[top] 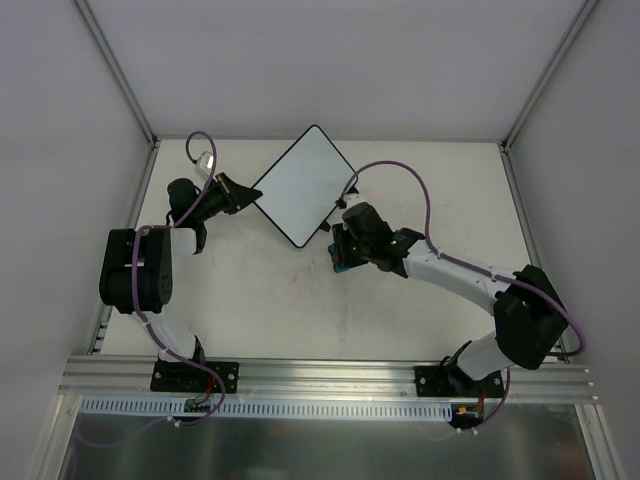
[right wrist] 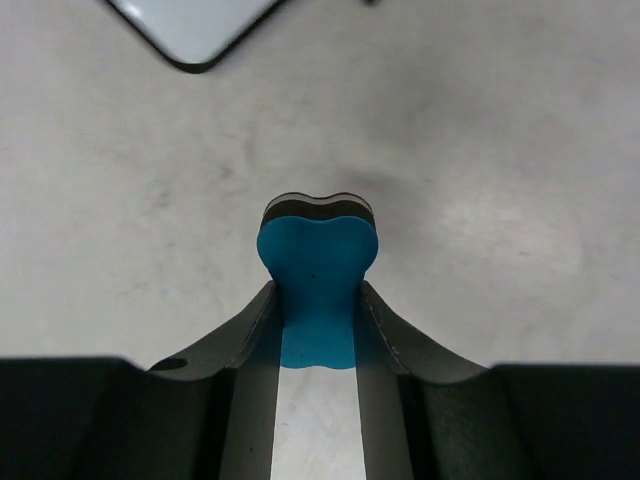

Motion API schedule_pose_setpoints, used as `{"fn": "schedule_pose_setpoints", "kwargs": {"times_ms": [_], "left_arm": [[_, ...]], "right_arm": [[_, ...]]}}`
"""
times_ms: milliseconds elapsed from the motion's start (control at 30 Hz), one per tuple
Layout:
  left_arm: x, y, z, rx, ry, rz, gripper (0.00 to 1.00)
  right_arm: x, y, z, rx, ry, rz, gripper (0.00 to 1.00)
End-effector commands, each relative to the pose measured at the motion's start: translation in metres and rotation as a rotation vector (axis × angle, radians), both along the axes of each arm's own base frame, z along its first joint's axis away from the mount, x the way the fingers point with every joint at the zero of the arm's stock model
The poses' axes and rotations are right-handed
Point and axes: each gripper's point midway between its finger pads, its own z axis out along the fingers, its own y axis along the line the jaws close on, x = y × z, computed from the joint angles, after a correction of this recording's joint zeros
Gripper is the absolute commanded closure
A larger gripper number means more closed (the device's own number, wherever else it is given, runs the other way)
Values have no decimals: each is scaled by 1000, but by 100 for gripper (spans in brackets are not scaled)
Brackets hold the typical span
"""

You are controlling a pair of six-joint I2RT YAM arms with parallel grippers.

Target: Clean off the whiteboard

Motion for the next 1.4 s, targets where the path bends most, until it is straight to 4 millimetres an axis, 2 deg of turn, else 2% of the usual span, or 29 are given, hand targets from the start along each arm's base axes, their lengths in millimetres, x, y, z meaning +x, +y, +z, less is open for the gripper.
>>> {"fn": "schedule_pose_setpoints", "kwargs": {"times_ms": [0,100,200,367,400,500,600,700,733,800,833,867,900,1033,1200,1233,1300,1367], "left_arm": [[-7,-11,-4,-3,-3,-70,100],[-7,-11,-3,-4,-6,-70,100],[-7,-11,-3,-5,-7,-71,100],[-7,-10,-4,-6,-3,-70,97],[-7,-11,-3,-6,-4,-71,97],[-8,-10,-4,-6,-3,-70,96],[-7,-9,-4,-8,-2,-68,96],[-7,-9,-4,-10,-1,-68,96],[-7,-9,-4,-10,-3,-69,96],[-7,-9,-4,-12,-3,-71,96],[-6,-9,-4,-12,-3,-69,96],[-7,-9,-3,-12,-3,-71,96],[-7,-8,-3,-10,-4,-66,95],[-8,-8,-4,-10,-6,-66,82],[-8,-7,-5,-14,-1,-61,76],[-8,-7,-4,-14,-3,-61,76],[-8,-6,-4,-15,-3,-58,66],[-8,-6,-4,-14,-8,-55,62]], "right_arm": [[12,-65,-9,-113,37,-151,100],[28,-107,-18,-164,58,-280,100],[37,-125,-27,-169,90,-335,100],[46,-140,-42,-247,110,-369,99],[45,-141,-52,-272,136,-368,99],[44,-138,-67,-286,190,-353,98],[42,-136,-73,-287,214,-351,97],[41,-136,-76,-286,222,-354,88],[40,-136,-76,-288,223,-353,76],[40,-136,-75,-285,221,-352,65],[40,-137,-74,-286,218,-354,55],[40,-138,-73,-287,214,-355,51],[40,-138,-73,-286,214,-356,48],[40,-137,-73,-287,214,-351,41],[39,-138,-71,-284,208,-357,34],[40,-138,-69,-282,202,-359,26],[40,-141,-67,-285,192,-368,15],[40,-142,-62,-282,175,-376,12]]}}
